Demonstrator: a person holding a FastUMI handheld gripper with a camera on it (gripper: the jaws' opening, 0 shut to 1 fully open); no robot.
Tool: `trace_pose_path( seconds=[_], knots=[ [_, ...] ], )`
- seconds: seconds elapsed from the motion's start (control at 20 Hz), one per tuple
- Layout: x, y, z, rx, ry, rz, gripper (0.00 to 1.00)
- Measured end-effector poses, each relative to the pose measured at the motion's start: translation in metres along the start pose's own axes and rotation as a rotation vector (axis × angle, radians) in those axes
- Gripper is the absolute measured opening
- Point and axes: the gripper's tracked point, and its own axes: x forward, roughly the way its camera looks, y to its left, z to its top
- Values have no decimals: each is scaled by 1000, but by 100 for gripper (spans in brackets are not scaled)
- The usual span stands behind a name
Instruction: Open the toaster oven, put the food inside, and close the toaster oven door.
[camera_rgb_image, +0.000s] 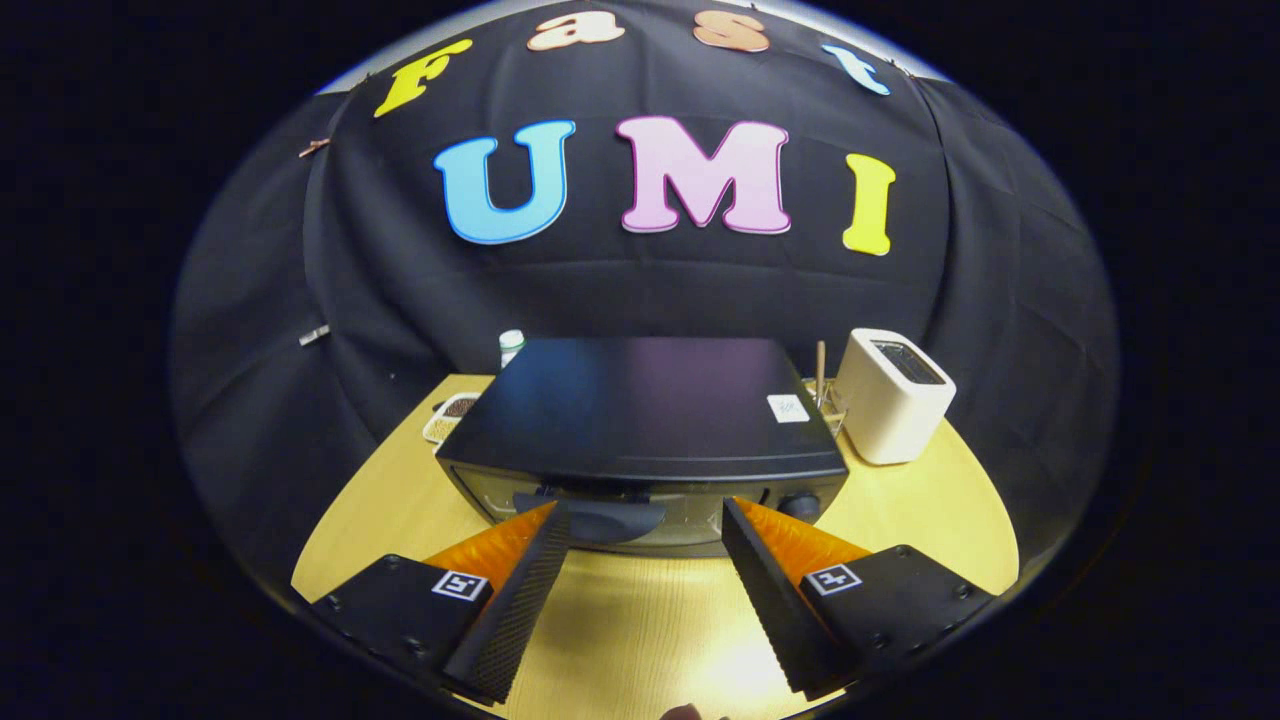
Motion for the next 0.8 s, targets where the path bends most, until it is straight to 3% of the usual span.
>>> trace_pose_path(
  seconds=[0.8],
  knots=[
    [-113,-87,167,11,-376,-21,98]
  ],
)
